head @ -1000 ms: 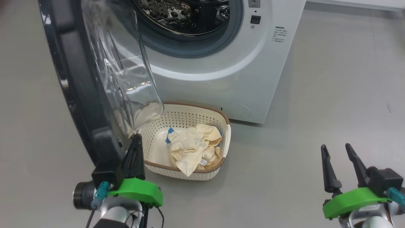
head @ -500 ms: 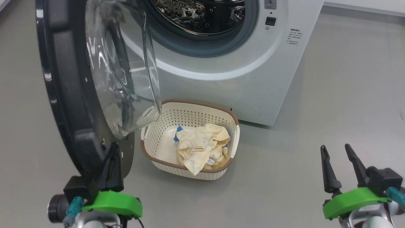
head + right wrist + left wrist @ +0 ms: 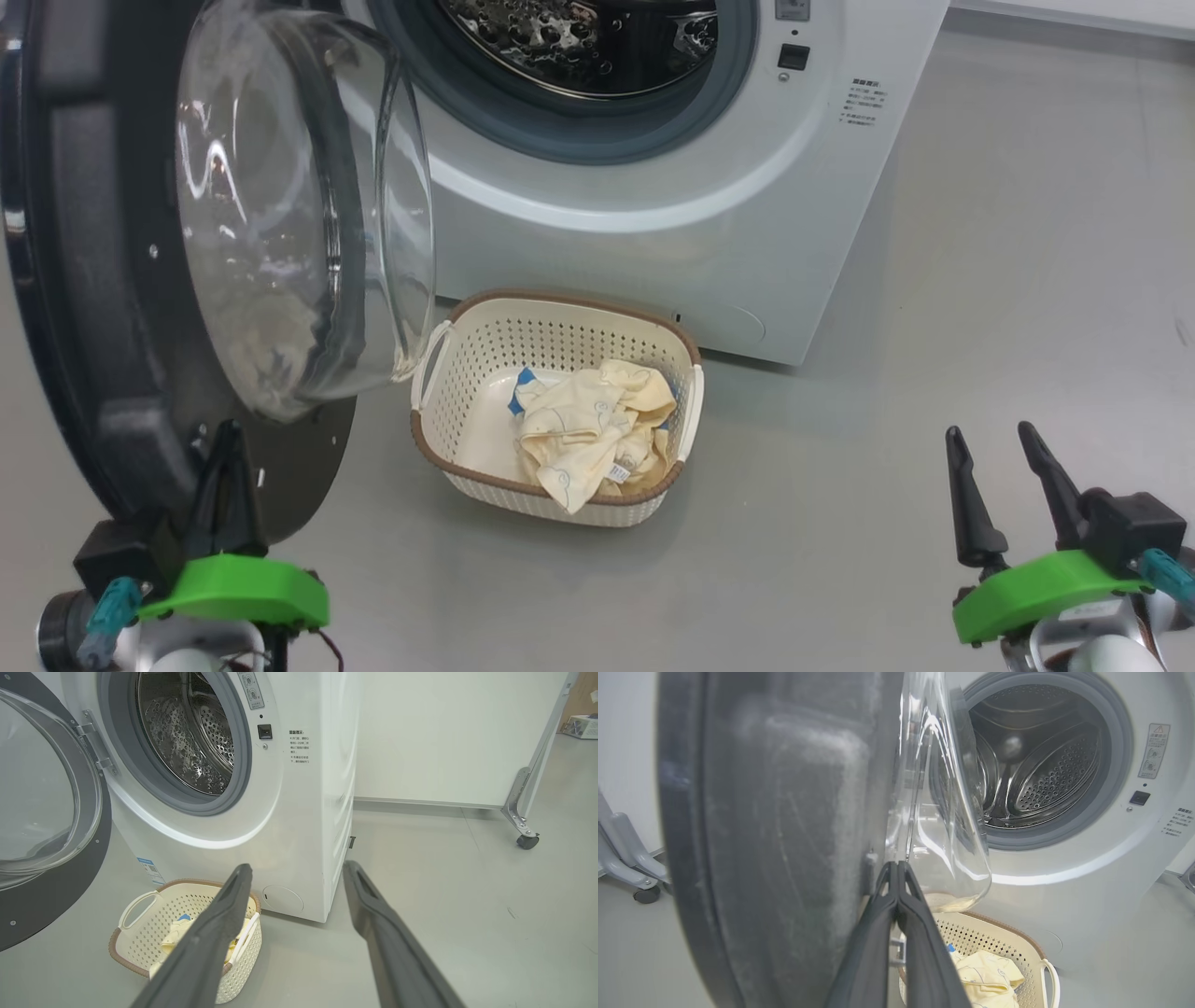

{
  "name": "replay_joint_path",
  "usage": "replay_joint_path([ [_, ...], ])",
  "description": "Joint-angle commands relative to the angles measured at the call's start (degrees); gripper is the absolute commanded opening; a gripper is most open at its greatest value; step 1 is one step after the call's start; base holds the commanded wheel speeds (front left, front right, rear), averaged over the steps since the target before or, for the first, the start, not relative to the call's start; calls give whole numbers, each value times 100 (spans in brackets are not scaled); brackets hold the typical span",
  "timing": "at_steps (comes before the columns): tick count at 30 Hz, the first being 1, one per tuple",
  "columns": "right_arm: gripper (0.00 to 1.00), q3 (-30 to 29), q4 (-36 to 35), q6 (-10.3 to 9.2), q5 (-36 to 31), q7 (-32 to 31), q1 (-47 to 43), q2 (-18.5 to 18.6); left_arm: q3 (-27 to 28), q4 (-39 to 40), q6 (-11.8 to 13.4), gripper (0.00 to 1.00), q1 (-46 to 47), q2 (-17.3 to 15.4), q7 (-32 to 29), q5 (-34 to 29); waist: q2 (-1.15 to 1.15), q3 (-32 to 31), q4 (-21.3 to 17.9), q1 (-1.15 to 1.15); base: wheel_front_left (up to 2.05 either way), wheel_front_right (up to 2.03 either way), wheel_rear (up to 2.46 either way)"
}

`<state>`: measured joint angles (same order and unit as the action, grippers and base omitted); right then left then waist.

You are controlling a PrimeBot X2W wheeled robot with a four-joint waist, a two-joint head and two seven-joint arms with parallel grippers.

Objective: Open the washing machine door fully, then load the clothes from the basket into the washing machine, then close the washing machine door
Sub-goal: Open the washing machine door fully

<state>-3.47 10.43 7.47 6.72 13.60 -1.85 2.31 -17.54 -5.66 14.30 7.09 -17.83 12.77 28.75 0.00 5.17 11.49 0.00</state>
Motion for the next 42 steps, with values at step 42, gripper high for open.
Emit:
replay_joint_path([
  [42,100,157,-302,2,-143,-253,537,56,2402,-2495,-240,0,2318,-277,222,-243,0,450,274,0,0,0,0],
])
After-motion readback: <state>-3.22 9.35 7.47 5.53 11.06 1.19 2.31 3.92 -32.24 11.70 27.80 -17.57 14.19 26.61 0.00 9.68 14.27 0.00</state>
